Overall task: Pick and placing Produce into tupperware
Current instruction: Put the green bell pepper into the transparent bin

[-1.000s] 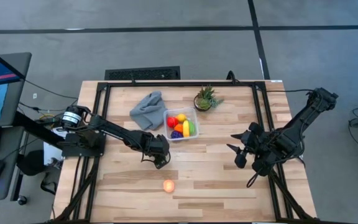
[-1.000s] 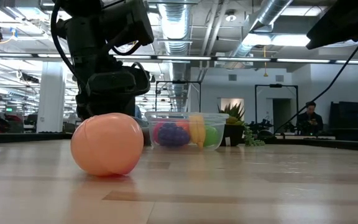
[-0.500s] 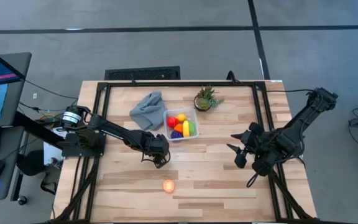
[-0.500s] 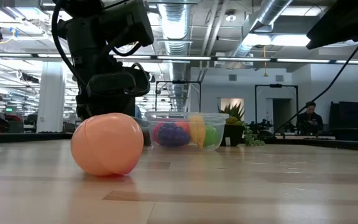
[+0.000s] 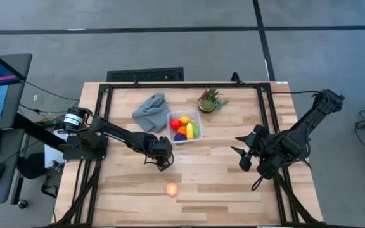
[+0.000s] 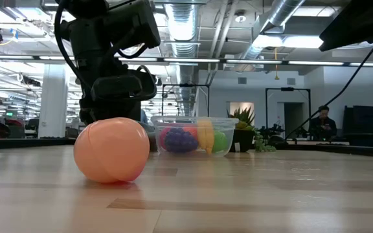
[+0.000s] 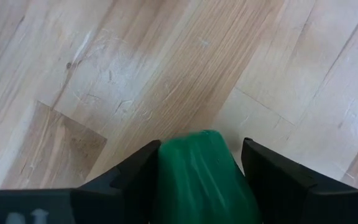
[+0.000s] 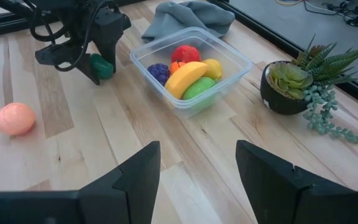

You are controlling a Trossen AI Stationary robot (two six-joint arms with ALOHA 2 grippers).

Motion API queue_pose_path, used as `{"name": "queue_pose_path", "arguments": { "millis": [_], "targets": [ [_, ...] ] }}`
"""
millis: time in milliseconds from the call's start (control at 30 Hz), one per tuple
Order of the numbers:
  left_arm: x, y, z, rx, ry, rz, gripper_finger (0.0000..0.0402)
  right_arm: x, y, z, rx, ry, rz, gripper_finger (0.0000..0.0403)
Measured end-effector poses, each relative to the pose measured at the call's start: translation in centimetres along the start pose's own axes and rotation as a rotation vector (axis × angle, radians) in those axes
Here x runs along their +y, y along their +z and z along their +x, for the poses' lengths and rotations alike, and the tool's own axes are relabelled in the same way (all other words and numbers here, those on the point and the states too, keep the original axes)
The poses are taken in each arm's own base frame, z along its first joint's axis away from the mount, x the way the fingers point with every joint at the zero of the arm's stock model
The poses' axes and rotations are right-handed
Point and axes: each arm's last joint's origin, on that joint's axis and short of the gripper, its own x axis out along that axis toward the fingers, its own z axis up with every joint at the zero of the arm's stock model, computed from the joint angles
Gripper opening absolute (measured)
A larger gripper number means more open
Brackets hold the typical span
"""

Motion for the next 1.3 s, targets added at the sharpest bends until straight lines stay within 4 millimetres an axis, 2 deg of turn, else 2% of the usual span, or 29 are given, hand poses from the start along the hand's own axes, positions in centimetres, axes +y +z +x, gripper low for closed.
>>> {"name": "queue_pose_path", "arguments": {
  "millis": [967, 1300],
  "targets": [
    [-0.5, 0.7, -0.9, 0.013, 0.027, 0.021, 0.0184, 0.0, 0.0, 0.0, 0.0, 0.0, 0.0, 0.0234],
    [-0.7, 1.0, -1.7, -0.02, -0.007, 0.005, 0.0196, 0.0, 0.0, 0.0, 0.0, 0.0, 0.011, 0.0234]
  ]
}}
